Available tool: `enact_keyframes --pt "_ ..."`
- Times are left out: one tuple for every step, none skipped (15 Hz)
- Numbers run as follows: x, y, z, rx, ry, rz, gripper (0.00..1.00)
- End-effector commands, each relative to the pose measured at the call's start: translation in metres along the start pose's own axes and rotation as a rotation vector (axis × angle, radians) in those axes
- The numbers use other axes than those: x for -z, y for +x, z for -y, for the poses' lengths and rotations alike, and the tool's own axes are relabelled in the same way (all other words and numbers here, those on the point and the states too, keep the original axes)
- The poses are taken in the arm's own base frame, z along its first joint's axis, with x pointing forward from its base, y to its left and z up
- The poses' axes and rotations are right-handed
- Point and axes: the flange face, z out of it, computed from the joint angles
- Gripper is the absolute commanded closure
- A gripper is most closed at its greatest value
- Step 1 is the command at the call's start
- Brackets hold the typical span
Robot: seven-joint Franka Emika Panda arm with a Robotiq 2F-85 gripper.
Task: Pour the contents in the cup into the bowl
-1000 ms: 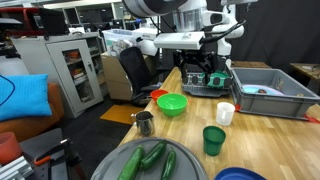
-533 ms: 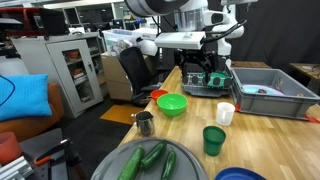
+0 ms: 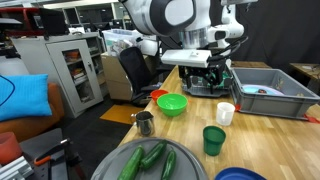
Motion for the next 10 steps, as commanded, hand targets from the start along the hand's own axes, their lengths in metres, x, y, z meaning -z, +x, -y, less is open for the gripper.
enact_keyframes --pt "-0.029 0.009 -0.012 0.059 0.019 -0.075 0.00" --pt "-0.039 0.009 -0.018 0.076 0.016 -0.074 0.00" --pt "-0.046 0.009 -0.022 0.086 0.018 -0.078 0.00" --pt "-0.054 0.010 -0.028 0.092 0.019 -0.083 0.00" --pt "-0.058 0.011 -0.032 0.093 0.033 -0.087 0.00" --pt "-0.063 0.012 -0.036 0.097 0.063 -0.088 0.00" --pt "-0.067 0.014 -0.040 0.103 0.081 -0.093 0.00" --pt "-0.071 0.016 -0.043 0.111 0.103 -0.086 0.00" --pt "-0.073 0.017 -0.044 0.109 0.133 -0.060 0.00" --pt "-0.070 0.011 -0.039 0.095 0.073 -0.072 0.00"
